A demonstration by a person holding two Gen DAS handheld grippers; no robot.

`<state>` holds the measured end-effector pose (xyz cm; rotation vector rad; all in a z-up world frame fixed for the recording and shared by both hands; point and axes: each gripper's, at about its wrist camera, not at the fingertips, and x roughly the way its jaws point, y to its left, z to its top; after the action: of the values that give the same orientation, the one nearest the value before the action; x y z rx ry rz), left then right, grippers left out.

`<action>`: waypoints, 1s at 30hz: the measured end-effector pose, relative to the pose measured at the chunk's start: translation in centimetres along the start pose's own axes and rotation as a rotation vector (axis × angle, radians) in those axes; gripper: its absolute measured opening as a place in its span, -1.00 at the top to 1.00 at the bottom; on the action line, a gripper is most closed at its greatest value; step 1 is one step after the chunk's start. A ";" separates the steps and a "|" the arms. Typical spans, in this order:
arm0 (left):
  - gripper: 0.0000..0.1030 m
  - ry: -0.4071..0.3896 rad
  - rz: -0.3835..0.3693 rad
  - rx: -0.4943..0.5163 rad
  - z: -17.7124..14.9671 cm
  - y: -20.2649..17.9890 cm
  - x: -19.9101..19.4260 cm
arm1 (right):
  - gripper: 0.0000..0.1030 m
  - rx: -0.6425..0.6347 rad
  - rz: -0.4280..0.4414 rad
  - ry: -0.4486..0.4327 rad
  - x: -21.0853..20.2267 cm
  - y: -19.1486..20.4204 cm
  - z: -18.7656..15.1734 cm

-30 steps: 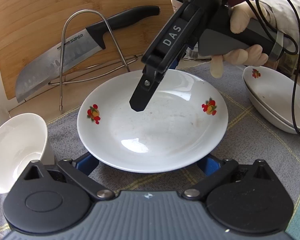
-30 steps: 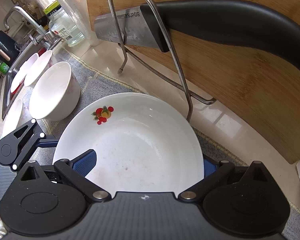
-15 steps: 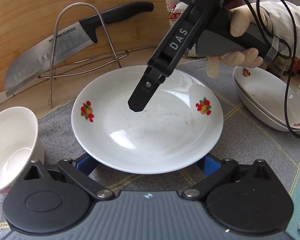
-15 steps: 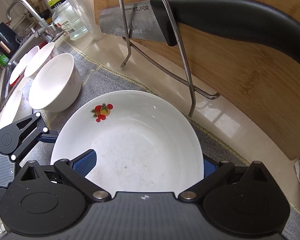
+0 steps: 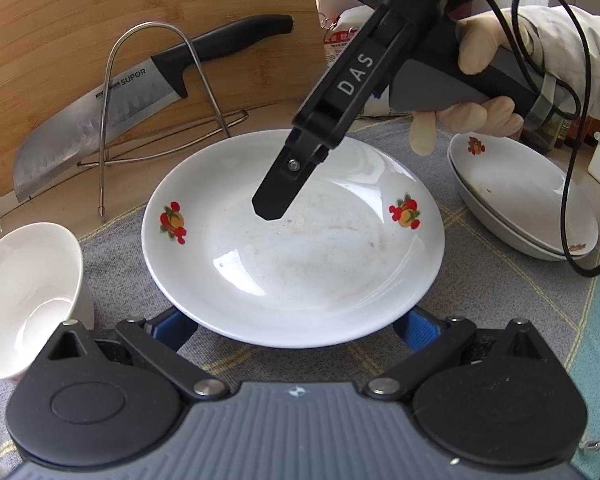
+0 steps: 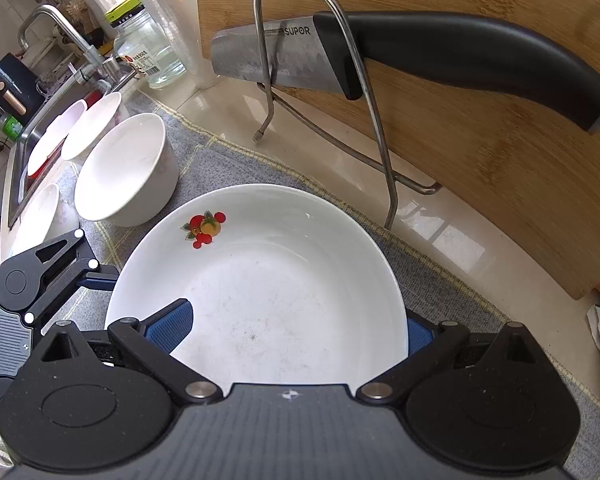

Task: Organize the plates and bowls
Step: 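Lift the white plate with the right tool and carry it toward the jars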

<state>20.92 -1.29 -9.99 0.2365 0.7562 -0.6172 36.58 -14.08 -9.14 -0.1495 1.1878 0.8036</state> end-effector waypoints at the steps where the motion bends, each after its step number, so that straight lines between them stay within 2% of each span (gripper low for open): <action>1: -0.98 0.000 -0.001 0.003 0.1 -0.1 -0.3 | -1.00 0.001 0.000 -0.005 -0.3 0.2 -0.1; 13: -0.98 -0.007 -0.027 0.037 0.2 -2.2 -3.4 | -1.00 0.016 -0.020 -0.056 -4.0 2.6 -3.0; 30: -0.98 0.005 -0.099 0.111 0.3 -6.2 -6.3 | -1.00 0.079 -0.058 -0.121 -8.9 4.5 -8.7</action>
<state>13.87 -3.61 -5.27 0.3043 0.7424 -0.7541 25.85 -19.43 -3.56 -0.0691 1.0944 0.7041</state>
